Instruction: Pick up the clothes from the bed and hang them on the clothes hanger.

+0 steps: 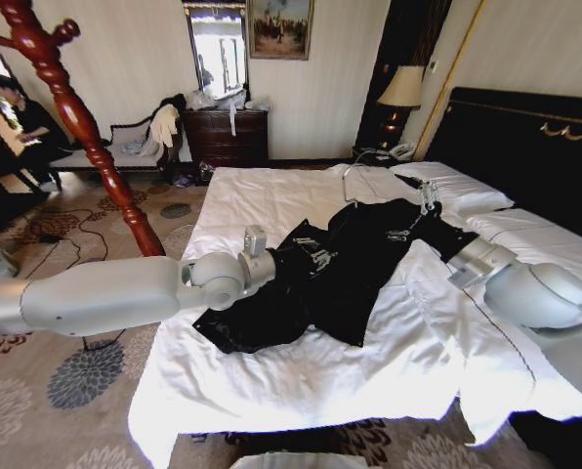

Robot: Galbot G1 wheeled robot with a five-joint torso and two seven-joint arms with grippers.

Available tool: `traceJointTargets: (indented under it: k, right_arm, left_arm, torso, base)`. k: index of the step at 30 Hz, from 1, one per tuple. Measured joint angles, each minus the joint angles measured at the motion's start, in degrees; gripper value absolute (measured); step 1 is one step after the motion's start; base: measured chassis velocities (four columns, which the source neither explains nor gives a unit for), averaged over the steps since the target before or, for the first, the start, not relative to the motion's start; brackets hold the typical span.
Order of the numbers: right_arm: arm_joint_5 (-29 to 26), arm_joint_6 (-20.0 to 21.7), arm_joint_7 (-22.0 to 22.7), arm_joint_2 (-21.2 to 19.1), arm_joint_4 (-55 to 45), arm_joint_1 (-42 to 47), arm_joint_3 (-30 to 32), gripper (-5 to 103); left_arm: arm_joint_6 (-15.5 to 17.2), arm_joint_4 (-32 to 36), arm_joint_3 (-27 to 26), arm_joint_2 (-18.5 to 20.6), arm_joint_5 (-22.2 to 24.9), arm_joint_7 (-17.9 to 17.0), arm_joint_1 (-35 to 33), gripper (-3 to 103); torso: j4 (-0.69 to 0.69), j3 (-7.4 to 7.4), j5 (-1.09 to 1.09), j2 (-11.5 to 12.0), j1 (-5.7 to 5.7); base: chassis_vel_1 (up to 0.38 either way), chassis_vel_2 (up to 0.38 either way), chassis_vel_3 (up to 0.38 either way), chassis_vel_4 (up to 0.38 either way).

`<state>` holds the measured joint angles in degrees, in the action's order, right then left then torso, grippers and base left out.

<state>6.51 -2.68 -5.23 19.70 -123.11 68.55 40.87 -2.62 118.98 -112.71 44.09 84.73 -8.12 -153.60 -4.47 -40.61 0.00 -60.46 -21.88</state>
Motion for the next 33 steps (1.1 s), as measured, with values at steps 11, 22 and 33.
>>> traceJointTargets:
  k: [11,22,33]
  right_arm:
    - [4.2,-0.2,-0.5,0.1,1.4,1.7,-0.1,85]
    - [5.0,0.2,0.0,1.0,1.4,1.8,-0.1,41]
    - [5.7,0.1,0.2,1.4,1.3,1.6,0.2,23]
  left_arm:
    - [0.3,2.1,-0.2,0.7,2.6,-2.3,-1.0,16]
    - [0.0,1.5,-1.5,1.8,3.0,-3.2,-3.1,16]
    - [-0.1,1.1,-3.2,2.3,3.1,-3.9,-5.5,16]
  torso:
    - [0.00,0.00,0.00,0.0,0.00]
    - [0.01,0.00,0.00,0.0,0.00]
    - [0.01,0.00,-0.01,0.0,0.00]
  base:
    - [0.000,0.000,0.000,0.000]
    - [0.000,0.000,0.000,0.000]
    - [0.000,0.000,0.000,0.000]
